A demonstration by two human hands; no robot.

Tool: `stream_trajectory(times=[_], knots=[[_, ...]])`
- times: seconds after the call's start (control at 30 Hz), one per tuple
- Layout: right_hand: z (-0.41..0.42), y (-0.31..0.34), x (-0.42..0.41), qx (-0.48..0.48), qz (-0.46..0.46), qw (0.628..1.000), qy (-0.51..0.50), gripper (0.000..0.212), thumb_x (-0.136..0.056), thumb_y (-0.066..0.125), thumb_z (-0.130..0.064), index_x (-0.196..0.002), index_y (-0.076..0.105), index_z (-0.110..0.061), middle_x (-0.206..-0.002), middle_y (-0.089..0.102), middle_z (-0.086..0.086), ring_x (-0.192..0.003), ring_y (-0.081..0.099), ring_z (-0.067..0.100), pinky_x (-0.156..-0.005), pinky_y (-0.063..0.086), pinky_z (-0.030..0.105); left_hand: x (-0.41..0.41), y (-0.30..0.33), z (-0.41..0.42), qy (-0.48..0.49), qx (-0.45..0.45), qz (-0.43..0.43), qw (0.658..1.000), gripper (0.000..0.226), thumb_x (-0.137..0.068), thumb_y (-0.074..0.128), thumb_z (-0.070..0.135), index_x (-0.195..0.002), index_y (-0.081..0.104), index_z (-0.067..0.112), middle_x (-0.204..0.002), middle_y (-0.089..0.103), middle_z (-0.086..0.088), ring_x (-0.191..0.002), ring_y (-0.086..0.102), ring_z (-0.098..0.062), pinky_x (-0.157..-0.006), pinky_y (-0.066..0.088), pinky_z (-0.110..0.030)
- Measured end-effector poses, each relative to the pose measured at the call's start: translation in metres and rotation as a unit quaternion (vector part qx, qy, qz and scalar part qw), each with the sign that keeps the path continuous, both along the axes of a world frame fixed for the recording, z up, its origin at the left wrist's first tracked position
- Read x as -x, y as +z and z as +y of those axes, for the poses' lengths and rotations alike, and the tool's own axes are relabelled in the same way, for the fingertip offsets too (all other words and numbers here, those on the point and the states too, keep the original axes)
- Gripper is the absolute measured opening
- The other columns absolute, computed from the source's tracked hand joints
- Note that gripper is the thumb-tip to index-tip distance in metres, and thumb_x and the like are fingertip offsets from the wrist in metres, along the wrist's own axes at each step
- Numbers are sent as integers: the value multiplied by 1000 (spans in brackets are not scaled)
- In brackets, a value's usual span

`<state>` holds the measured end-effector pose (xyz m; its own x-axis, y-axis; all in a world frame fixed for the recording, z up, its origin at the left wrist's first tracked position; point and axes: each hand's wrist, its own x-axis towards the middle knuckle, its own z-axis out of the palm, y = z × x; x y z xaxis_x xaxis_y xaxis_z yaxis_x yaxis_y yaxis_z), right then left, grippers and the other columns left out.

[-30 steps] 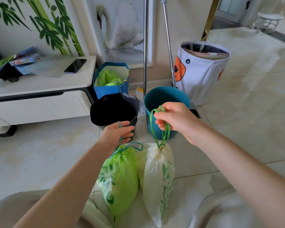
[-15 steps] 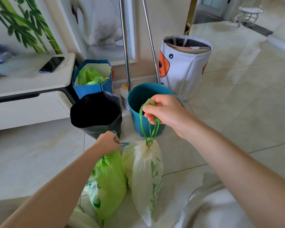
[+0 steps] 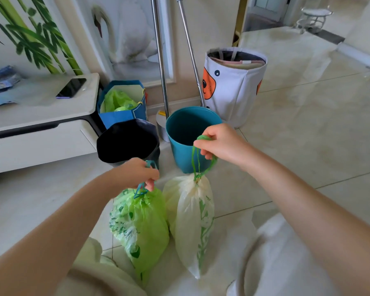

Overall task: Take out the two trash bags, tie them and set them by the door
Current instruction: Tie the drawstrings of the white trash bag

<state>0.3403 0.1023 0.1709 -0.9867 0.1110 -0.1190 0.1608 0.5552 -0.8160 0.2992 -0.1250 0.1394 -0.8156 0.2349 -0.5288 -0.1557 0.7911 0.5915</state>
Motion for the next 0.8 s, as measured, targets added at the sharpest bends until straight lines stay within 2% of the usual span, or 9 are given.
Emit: stream_trajectory(times=[0.07, 0.17, 0.23, 0.27, 0.33, 0.4, 0.53, 0.67, 0.8], knots=[[6, 3, -9, 39, -3, 999, -5, 14, -84, 65, -20, -73, 64, -11, -67, 70, 4, -59, 63, 15, -63, 50, 30, -4, 22, 0, -5, -8, 22, 1000, 24, -82, 62, 17, -69, 71, -2, -73, 75, -9, -71, 63, -15, -83, 55, -35], [15, 16, -23, 75, 25, 997, -3, 12, -86, 65, -16, -76, 64, -9, -65, 68, 6, -62, 64, 19, -67, 55, 36, -9, 50, 6, -17, -33, 89, 995, 19, -80, 62, 16, -69, 70, 2, -70, 75, -4, -75, 65, -19, -82, 55, -34], [18, 28, -29, 66, 62, 996, -6, 11, -87, 65, -15, -77, 65, -10, -65, 69, 7, -64, 64, 19, -75, 56, 41, -13, 63, 14, -9, -73, 129, 989, 17, -81, 62, 14, -75, 69, 0, -68, 75, -5, -75, 67, -20, -87, 55, -37], [20, 34, -32, 64, 77, 995, -11, 11, -87, 65, -14, -76, 65, -10, -66, 69, 7, -65, 65, 20, -79, 57, 42, -15, 68, 19, -2, -96, 144, 985, 17, -83, 62, 13, -79, 68, -1, -69, 75, -6, -75, 67, -18, -90, 56, -39], [24, 43, -34, 65, 98, 993, -27, 12, -86, 65, -12, -74, 65, -11, -67, 69, 8, -70, 68, 29, -85, 56, 48, -22, 81, 32, -6, -131, 179, 975, 17, -89, 61, 14, -86, 66, -2, -71, 74, -5, -71, 68, -8, -87, 57, -32], [32, 51, -37, 60, 116, 990, -51, 15, -85, 65, -12, -70, 64, -15, -66, 69, 6, -76, 68, 37, -85, 55, 53, -27, 96, 46, -21, -164, 209, 964, 14, -91, 59, 14, -84, 64, 3, -74, 73, -2, -69, 67, -4, -85, 57, -28], [59, 64, -43, 65, 153, 979, -114, 12, -86, 62, -12, -76, 63, -6, -63, 66, 3, -66, 61, 25, -83, 55, 52, -24, 114, 74, -13, -218, 226, 949, 16, -92, 58, 12, -76, 58, 12, -70, 71, 2, -72, 67, -11, -86, 55, -41], [90, 66, -49, 59, 173, 971, -154, 18, -85, 61, -9, -69, 61, -16, -63, 66, 0, -65, 62, 19, -85, 55, 48, -18, 116, 109, -2, -235, 254, 938, 11, -92, 59, 14, -87, 63, 5, -76, 71, 1, -75, 67, -10, -81, 55, -30], [124, 57, -51, 71, 189, 958, -202, 23, -84, 62, -9, -66, 58, -22, -62, 65, -3, -62, 61, 17, -82, 56, 46, -15, 112, 157, -5, -287, 249, 925, 17, -91, 59, 8, -74, 61, 12, -76, 71, -5, -80, 70, -21, -88, 56, -37]])
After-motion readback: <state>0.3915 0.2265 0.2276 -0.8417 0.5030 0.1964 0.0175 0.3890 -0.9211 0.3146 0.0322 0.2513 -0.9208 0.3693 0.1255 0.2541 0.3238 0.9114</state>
